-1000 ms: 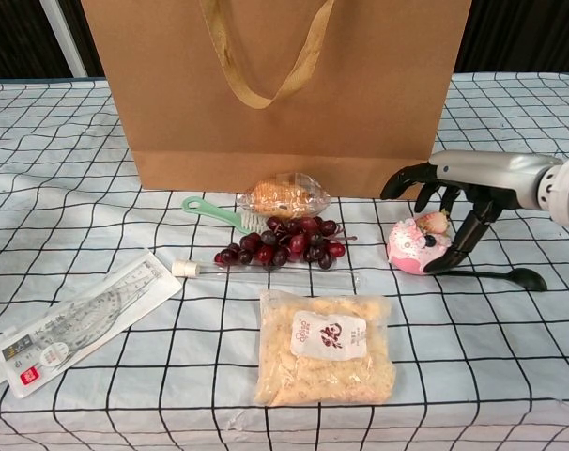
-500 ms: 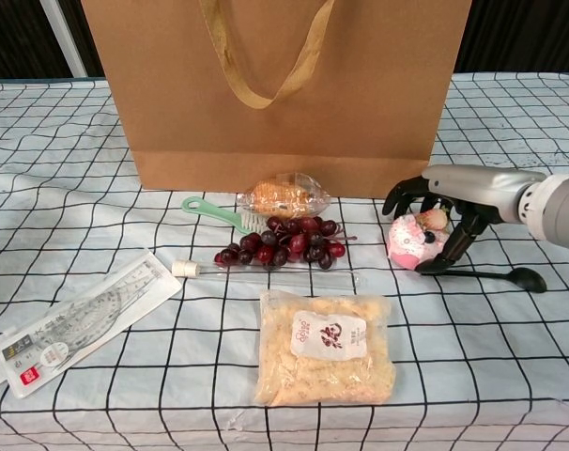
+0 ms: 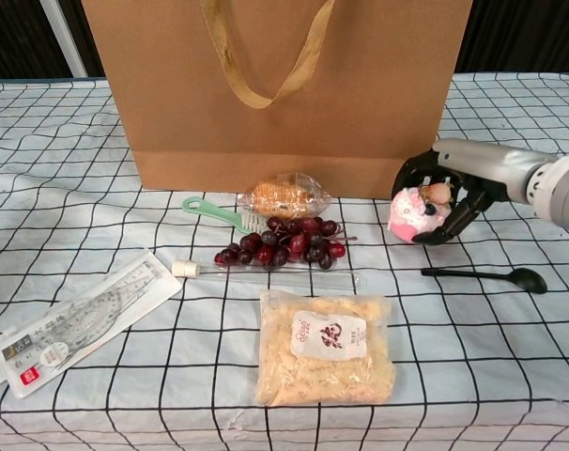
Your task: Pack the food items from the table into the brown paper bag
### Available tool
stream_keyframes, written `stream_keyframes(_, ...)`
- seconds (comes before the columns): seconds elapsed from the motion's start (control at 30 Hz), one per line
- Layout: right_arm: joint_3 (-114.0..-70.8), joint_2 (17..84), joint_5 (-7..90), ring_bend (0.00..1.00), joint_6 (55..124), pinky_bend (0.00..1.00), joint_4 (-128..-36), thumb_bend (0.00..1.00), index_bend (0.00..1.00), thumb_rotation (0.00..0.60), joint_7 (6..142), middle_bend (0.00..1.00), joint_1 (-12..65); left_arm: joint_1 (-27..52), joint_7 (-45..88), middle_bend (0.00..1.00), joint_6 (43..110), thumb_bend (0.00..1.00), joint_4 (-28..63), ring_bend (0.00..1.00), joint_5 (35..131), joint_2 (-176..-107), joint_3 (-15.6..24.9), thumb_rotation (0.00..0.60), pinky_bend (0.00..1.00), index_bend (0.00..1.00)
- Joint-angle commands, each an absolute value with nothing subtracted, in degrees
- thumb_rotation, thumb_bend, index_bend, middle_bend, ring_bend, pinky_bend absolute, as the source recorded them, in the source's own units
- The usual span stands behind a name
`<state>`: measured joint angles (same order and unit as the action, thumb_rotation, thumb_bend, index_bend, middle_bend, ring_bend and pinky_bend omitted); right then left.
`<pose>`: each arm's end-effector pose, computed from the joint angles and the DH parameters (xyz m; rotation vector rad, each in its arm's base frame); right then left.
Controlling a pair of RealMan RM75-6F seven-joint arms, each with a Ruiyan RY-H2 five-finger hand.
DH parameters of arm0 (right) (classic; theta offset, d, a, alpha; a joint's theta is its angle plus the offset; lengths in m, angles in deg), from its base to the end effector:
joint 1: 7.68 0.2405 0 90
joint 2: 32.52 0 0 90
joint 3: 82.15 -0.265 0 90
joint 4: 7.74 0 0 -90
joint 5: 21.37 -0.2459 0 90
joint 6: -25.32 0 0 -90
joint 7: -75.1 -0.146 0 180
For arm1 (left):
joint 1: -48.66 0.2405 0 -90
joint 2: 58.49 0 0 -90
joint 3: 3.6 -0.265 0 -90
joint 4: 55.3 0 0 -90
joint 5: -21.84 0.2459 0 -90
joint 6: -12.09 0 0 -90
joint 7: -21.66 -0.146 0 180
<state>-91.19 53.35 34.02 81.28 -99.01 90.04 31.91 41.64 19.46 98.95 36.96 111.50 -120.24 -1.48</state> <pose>-0.1725 -0.3373 -0.0445 1.7372 -1.2433 0.9203 -0.3213 0.1958 0.1430 -1.4722 -0.7742 -0.9191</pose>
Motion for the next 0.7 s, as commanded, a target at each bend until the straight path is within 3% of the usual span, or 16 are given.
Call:
stream_keyframes(0.03,-93.5,51.3,35.6,0.5,84.8,0.41,-101.0,0.36,0.47,0.6,85.3,0.46,29.4,41.6,19.6,0.05,98.7,0.09,37.0,0.0,111.4,-120.2,-1.5,0.6,0.0,0.09)
stream_keyframes(0.17,-95.3,48.2,36.3,0.5,90.8,0.41,-103.9,0.36,0.47,0.6,84.4,0.46,26.5,41.6,19.6,0.05,98.5,0.09,37.0,0.0,111.0,-120.1,-1.4,0.6,0.0,0.09)
stream_keyframes(0.3,-100.4,45.8,34.8,0.5,98.6,0.41,-105.6,0.38,0.49,0.6,80.9,0.46,23.2,41.7,19.7,0.05,98.7,0.09,37.3,0.0,111.4,-120.0,-1.5,0.6,0.0,0.09)
stream_keyframes(0.47,-106.5,45.6,30.5,0.5,110.1,0.41,-104.6,0.39,0.49,0.6,88.6,0.46,22.2,41.9,19.8,0.05,99.2,0.09,37.4,0.0,111.6,-120.0,-1.5,0.6,0.0,0.09)
stream_keyframes(0.7,-114.5,44.4,32.0,0.5,112.4,0.41,-102.7,0.39,0.5,0.6,86.6,0.45,25.1,42.1,20.1,0.05,99.3,0.09,37.8,0.0,112.0,-119.7,-1.9,0.6,0.0,0.09)
